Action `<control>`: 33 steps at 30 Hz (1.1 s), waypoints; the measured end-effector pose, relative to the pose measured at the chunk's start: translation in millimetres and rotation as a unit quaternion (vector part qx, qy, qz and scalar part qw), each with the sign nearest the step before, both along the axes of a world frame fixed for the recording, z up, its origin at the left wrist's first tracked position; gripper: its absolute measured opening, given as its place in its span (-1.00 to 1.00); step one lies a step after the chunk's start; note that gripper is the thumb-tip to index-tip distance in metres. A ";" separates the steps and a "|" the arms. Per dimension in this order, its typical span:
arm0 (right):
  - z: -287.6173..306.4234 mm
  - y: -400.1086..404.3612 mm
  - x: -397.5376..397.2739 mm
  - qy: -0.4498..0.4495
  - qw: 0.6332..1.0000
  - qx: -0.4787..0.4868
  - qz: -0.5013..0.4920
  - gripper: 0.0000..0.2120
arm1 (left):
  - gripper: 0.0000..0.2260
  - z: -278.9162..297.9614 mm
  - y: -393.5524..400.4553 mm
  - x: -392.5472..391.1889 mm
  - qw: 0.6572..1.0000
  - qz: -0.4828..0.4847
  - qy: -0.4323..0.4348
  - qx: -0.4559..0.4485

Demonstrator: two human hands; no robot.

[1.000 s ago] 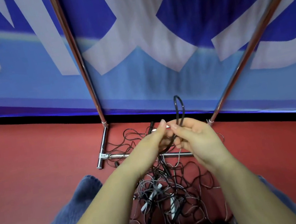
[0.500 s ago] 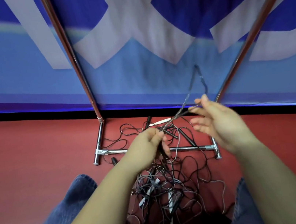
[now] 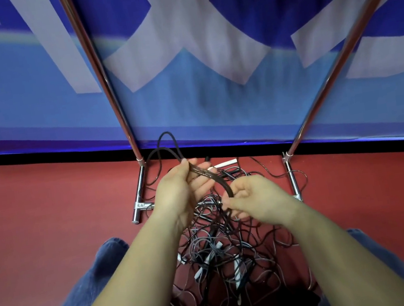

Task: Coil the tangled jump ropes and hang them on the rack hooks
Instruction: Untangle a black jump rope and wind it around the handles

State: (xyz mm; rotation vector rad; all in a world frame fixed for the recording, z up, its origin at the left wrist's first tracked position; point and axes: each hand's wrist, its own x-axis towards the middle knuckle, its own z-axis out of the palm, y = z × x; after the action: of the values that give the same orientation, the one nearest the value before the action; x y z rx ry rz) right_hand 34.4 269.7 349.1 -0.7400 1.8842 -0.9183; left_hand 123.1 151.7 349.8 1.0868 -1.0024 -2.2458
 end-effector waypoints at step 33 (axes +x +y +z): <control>-14.2 -1.1 -6.8 -0.028 0.999 0.003 0.016 -0.87 | -0.76 -5.8 -13.2 3.3 1.000 0.001 0.001 -0.024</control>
State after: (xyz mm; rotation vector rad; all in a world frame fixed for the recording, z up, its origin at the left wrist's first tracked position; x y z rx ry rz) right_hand 27.5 268.6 334.9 -0.7323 1.8201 -0.9038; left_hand 126.5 138.5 343.9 1.0640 -1.0482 -2.2088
